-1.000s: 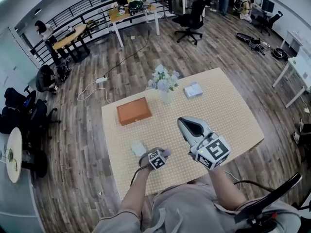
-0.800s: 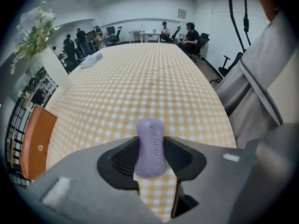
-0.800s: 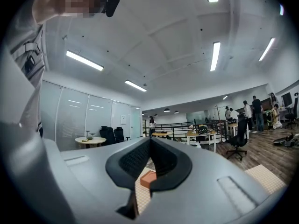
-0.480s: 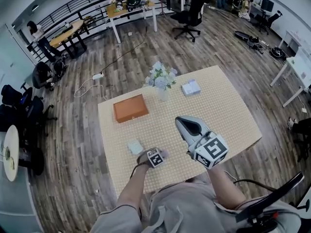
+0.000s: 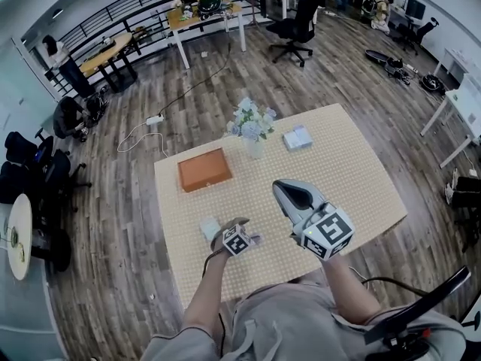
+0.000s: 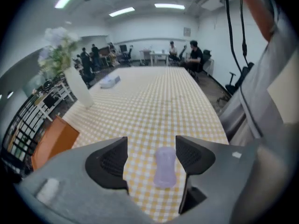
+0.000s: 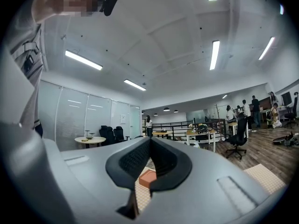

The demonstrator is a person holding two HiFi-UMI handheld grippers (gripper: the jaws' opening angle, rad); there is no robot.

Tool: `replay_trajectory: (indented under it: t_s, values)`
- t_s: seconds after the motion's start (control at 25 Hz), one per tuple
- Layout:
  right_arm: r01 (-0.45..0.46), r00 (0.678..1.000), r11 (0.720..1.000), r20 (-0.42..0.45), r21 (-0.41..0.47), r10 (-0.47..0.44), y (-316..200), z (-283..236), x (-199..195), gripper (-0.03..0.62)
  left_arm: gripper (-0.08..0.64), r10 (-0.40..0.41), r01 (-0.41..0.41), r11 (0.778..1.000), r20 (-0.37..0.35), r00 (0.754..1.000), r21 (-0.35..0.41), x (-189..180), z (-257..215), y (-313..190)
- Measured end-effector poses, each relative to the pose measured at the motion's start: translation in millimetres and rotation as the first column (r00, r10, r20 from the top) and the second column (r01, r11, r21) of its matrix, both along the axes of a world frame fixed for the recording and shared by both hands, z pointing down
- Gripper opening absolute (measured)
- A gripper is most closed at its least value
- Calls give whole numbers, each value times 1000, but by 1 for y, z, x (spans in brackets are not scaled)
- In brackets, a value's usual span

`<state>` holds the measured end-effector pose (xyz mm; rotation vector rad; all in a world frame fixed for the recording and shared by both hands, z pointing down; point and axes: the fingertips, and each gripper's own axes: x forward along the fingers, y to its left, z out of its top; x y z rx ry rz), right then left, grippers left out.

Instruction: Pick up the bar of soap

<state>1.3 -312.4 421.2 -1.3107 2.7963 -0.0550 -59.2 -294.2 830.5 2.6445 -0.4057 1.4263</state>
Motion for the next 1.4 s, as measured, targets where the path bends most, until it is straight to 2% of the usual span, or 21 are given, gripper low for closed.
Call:
replay_trajectory:
  t_s: [0.04, 0.08, 0.12, 0.16, 0.24, 0.32, 0.36, 0.4, 0.48, 0.6, 0.68, 0.76, 0.8, 0.88, 0.92, 0.96, 1.0, 1.04, 1.08, 1.24, 1.4]
  values:
    - [-2, 1000, 1000, 4, 4, 2, -2, -1, 1, -2, 330, -53, 57, 998, -106, 993, 33, 2, -32, -13]
    - [-4, 1000, 1000, 8, 7, 4, -4, -1, 1, -2, 328, -98, 116, 991, -221, 970, 70, 2, -70, -26]
    - [-4, 1000, 1000, 12, 8, 4, -6, 0, 0, -2, 328, -134, 177, 979, -336, 932, 102, 0, -112, -37]
    - [-5, 1000, 1000, 17, 9, 5, -8, 0, 0, -2, 328, -157, 236, 963, -447, 880, 126, -4, -157, -43]
    - [-5, 1000, 1000, 28, 17, 5, -9, -5, -2, -2, 327, -162, 335, 929, -639, 752, 159, -16, -245, -45]
    - [1, 999, 1000, 38, 29, -2, -8, -14, -5, -2, 325, -125, 407, 892, -760, 638, 195, -32, -322, -34]
    - [7, 999, 999, 41, 34, -9, -7, -17, -7, -2, 325, -102, 441, 871, -797, 595, 217, -42, -355, -27]
    - [16, 999, 999, 43, 38, -18, -6, -20, -10, -2, 325, -84, 477, 846, -824, 561, 239, -53, -384, -19]
    - [37, 998, 998, 42, 47, -39, -2, -25, -17, 0, 324, -68, 549, 790, -851, 521, 273, -75, -428, -4]
    - [67, 997, 996, 37, 56, -69, 3, -26, -26, 0, 321, -100, 650, 708, -872, 479, 276, -105, -457, 10]
    - [86, 995, 995, 36, 55, -89, 4, -22, -31, -1, 319, -142, 702, 666, -881, 452, 253, -120, -459, 14]
    - [105, 994, 993, 38, 53, -107, 4, -20, -35, -1, 311, -176, 735, 636, -884, 434, 235, -127, -457, 16]
    - [115, 992, 992, 41, 51, -117, 3, -19, -37, -2, 311, -183, 744, 627, -885, 429, 231, -128, -457, 17]
    - [135, 990, 990, 42, 48, -137, 2, -16, -43, -1, 311, -185, 756, 611, -885, 427, 237, -130, -459, 20]
    - [145, 988, 988, 41, 49, -147, 0, -16, -46, 0, 302, -193, 767, 594, -883, 429, 243, -133, -460, 20]
    - [154, 987, 987, 40, 50, -156, -1, -16, -49, 0, 218, -211, 782, 573, -877, 431, 246, -137, -459, 19]
    - [162, 986, 986, 37, 50, -164, -1, -16, -52, 0, -5, -235, 795, 555, -871, 431, 243, -139, -457, 18]
    - [168, 985, 985, 32, 47, -170, 0, -16, -54, 0, -6, -256, 803, 546, -866, 430, 238, -140, -454, 18]
    - [172, 985, 984, 27, 43, -173, 1, -15, -56, 0, -6, -268, 803, 548, -861, 433, 233, -138, -453, 18]
    - [183, 983, 983, 21, 32, -184, 2, -16, -57, 0, -6, -256, 784, 571, -855, 452, 244, -124, -455, 16]
    - [204, 978, 978, -64, 51, -201, 7, -15, -66, -2, -6, -243, 783, 575, -865, 439, 236, -123, -459, 15]
